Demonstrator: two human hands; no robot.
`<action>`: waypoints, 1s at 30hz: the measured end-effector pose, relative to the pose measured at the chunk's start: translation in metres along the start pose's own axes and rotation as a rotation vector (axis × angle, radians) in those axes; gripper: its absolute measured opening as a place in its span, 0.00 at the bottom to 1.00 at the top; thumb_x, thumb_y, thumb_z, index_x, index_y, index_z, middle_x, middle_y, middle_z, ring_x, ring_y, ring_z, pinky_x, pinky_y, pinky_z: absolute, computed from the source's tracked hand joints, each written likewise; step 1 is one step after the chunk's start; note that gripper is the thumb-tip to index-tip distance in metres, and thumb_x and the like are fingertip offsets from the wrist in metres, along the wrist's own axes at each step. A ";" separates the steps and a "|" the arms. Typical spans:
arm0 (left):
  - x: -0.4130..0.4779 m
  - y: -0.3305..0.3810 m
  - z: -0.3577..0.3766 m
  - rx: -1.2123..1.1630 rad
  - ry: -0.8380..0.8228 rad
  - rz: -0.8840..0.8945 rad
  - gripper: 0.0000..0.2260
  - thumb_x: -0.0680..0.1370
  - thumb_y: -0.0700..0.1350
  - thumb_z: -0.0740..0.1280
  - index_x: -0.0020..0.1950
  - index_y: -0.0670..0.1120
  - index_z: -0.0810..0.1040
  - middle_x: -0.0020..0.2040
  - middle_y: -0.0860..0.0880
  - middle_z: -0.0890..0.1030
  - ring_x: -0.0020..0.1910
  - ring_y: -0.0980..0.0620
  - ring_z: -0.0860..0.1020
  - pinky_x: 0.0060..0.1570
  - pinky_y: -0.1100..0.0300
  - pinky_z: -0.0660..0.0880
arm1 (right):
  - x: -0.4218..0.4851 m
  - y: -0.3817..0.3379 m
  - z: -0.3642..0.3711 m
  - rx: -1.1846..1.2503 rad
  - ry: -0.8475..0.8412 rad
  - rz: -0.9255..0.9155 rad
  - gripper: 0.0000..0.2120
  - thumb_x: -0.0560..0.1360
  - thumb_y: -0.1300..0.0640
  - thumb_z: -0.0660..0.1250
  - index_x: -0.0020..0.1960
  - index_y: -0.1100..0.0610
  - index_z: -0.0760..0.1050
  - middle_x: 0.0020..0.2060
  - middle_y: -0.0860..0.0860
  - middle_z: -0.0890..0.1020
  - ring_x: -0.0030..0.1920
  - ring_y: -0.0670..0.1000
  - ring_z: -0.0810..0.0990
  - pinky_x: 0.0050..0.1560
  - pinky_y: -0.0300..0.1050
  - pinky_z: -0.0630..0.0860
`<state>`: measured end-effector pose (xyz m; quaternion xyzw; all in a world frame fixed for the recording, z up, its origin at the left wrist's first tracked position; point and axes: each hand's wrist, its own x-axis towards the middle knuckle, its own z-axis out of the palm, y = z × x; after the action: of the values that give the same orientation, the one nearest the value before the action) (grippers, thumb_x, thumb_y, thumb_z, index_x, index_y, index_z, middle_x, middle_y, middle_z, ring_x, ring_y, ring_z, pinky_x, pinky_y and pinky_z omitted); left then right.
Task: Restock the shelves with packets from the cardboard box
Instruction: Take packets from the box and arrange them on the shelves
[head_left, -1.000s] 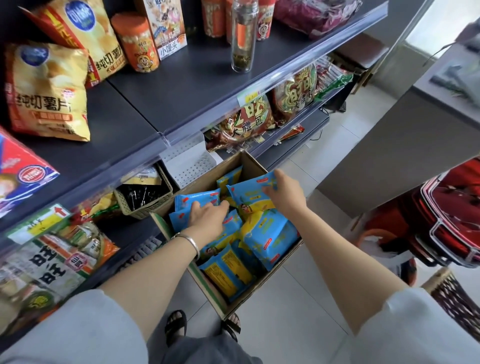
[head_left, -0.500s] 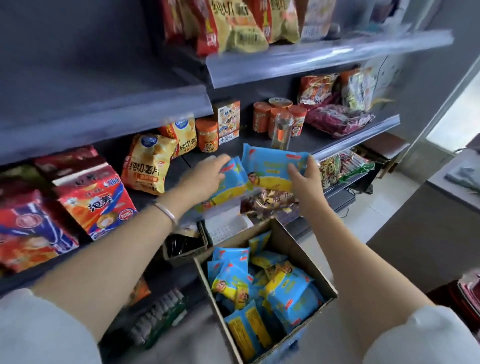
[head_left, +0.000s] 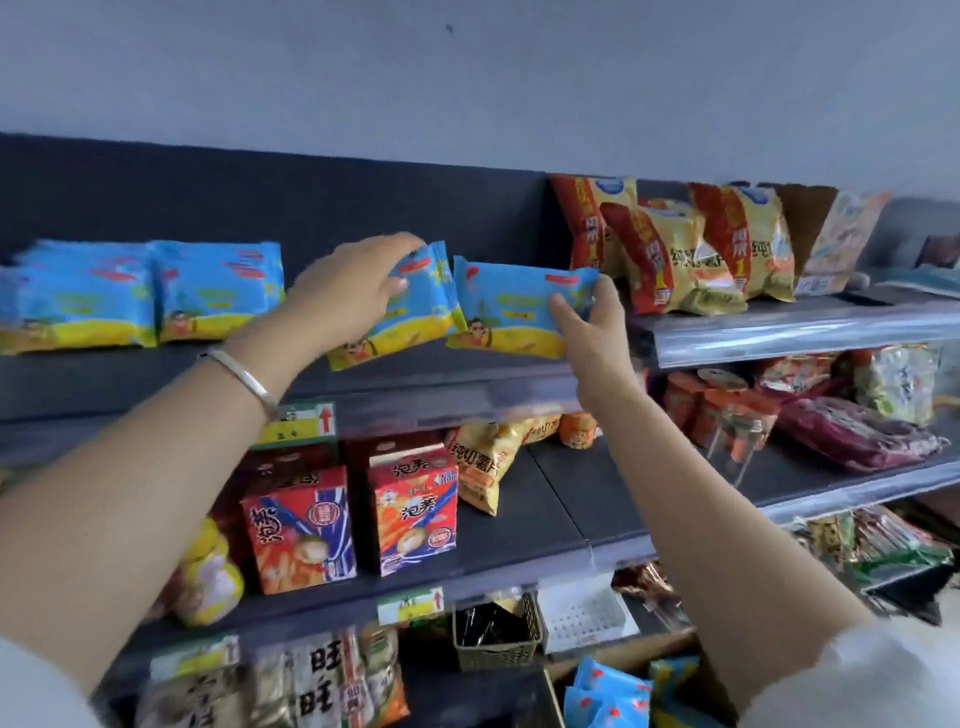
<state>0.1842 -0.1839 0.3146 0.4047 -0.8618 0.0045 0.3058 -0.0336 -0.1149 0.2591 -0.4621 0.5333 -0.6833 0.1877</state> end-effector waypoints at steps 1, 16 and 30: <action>-0.003 -0.023 -0.012 0.018 0.008 -0.036 0.15 0.79 0.41 0.61 0.65 0.50 0.70 0.61 0.44 0.76 0.58 0.41 0.74 0.55 0.47 0.72 | 0.002 -0.002 0.024 -0.020 -0.028 0.007 0.04 0.79 0.59 0.62 0.49 0.54 0.67 0.47 0.53 0.78 0.47 0.52 0.81 0.48 0.50 0.79; -0.063 -0.297 -0.087 0.409 -0.117 -0.278 0.23 0.76 0.42 0.63 0.70 0.55 0.66 0.69 0.52 0.70 0.68 0.50 0.68 0.59 0.54 0.60 | 0.005 0.015 0.316 -0.176 -0.430 0.086 0.10 0.76 0.63 0.64 0.50 0.50 0.69 0.52 0.54 0.79 0.48 0.54 0.79 0.45 0.49 0.78; -0.051 -0.335 -0.085 0.448 -0.167 -0.168 0.31 0.75 0.50 0.66 0.74 0.61 0.56 0.69 0.54 0.63 0.67 0.49 0.61 0.64 0.51 0.57 | 0.019 0.012 0.342 -0.672 -0.374 -0.084 0.27 0.69 0.59 0.71 0.64 0.51 0.64 0.58 0.52 0.68 0.55 0.56 0.73 0.48 0.49 0.75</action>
<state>0.4886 -0.3520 0.2761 0.5316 -0.8249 0.1366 0.1354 0.2390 -0.3232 0.2580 -0.6358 0.6646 -0.3815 0.0919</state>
